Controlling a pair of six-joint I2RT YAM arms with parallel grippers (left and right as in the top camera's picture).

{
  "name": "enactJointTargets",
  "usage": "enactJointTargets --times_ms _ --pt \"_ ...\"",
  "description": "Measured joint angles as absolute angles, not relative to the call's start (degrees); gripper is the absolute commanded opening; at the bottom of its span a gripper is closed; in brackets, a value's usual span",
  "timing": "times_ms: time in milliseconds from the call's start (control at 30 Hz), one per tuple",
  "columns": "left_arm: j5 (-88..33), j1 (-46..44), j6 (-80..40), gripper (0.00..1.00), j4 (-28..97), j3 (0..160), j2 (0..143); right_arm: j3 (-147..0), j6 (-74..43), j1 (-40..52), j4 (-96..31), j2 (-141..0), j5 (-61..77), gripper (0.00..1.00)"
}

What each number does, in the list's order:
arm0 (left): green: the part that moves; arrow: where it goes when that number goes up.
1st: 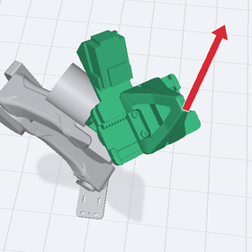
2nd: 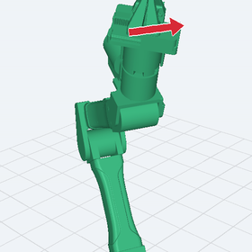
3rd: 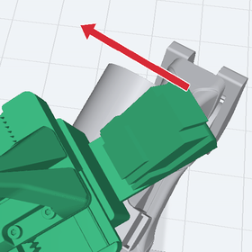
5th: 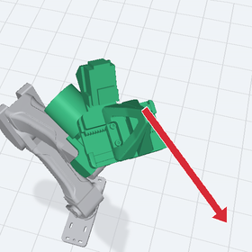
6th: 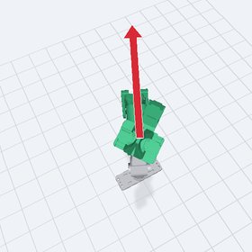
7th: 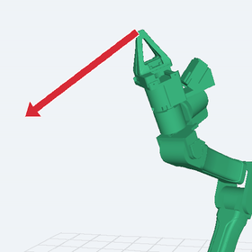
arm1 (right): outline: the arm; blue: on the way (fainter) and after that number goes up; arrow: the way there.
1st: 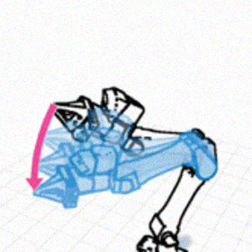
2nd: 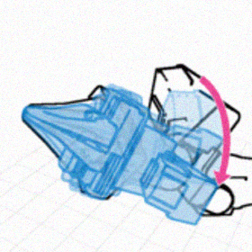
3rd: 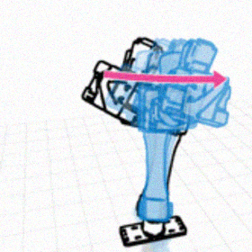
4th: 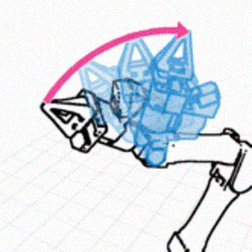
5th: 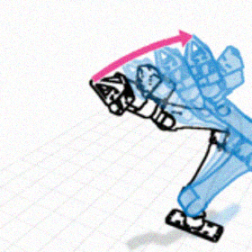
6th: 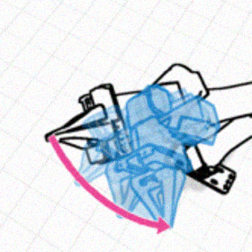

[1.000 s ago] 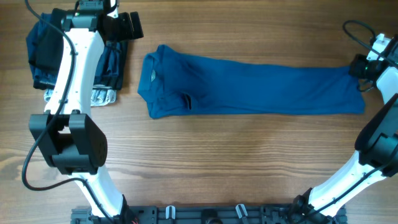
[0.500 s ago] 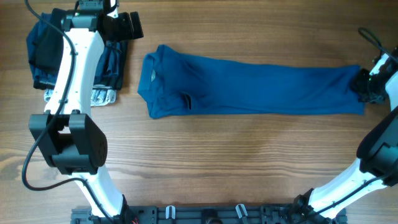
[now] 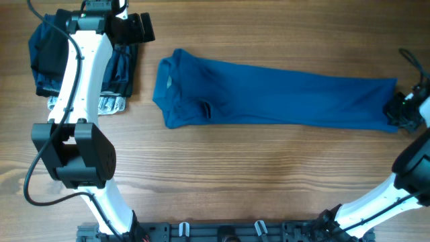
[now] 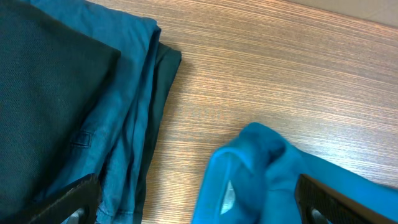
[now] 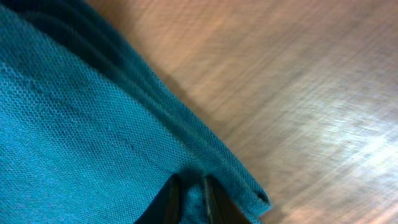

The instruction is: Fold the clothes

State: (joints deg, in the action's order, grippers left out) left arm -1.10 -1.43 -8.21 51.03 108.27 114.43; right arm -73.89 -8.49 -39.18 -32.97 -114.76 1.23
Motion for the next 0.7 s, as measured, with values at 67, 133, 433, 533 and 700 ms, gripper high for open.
enactJointTargets --times_ms 67,133,433,533,700 --pt "-1.1 -1.4 -8.2 1.0 51.0 108.3 114.4 -73.9 -8.2 -40.5 -33.0 -114.7 3.4 0.35" --pt "-1.1 -1.4 -8.2 1.0 51.0 108.3 114.4 -74.0 -6.8 -40.9 -33.0 -114.7 6.1 0.38" --pt "-1.1 -1.4 -8.2 1.0 51.0 108.3 114.4 -78.9 3.4 -41.1 -40.7 -114.6 10.5 0.39" --pt "-1.1 -1.4 -8.2 1.0 51.0 108.3 114.4 -79.0 8.0 -41.1 -39.7 -114.2 11.0 0.38" --pt "-1.1 -1.4 -8.2 1.0 51.0 108.3 114.4 -79.1 16.7 -41.1 -34.9 -114.1 11.2 0.43"
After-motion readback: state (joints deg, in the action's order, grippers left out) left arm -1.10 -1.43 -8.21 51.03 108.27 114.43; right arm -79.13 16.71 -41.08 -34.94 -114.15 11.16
